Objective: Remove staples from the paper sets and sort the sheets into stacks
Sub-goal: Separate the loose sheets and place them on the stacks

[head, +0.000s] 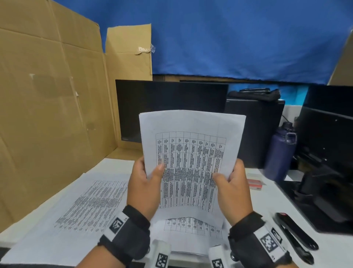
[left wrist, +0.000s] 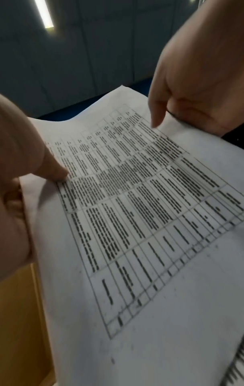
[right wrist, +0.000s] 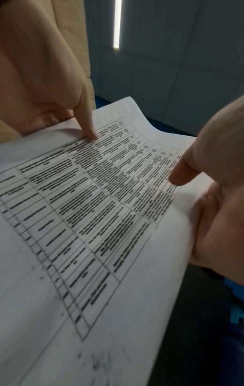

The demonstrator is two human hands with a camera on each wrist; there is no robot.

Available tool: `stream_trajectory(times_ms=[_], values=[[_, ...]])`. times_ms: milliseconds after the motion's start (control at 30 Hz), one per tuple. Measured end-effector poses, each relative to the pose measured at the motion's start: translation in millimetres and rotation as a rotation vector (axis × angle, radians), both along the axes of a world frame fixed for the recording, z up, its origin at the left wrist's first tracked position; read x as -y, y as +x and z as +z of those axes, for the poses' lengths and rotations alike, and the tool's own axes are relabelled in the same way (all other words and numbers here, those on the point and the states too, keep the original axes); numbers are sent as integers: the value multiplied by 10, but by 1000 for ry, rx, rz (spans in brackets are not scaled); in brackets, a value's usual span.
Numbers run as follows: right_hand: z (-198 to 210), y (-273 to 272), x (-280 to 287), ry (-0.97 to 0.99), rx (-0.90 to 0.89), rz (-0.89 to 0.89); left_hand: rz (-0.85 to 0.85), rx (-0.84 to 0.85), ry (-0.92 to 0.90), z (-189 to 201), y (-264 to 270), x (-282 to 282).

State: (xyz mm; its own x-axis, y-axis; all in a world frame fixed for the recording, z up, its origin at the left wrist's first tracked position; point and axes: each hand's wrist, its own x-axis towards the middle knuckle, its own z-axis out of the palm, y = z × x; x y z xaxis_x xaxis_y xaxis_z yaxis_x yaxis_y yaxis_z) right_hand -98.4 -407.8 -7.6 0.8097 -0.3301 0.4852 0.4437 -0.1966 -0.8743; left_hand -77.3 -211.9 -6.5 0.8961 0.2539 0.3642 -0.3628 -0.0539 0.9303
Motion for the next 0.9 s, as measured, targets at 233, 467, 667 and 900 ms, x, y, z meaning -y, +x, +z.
stream_trajectory(times_ms=[233,467,667,900], values=[[107,-7,6,38,103,6,-7,-39,-68,-132,26,-9],[792,122,251,-194,257,-80,-15,-84,13,-245,4,-15],[1038,117,340,-631,250,-137,-64,-160,-43,-313,-26,-4],[1004,164,368,-565,188,-109,-42,-211,-75,-344,-52,40]])
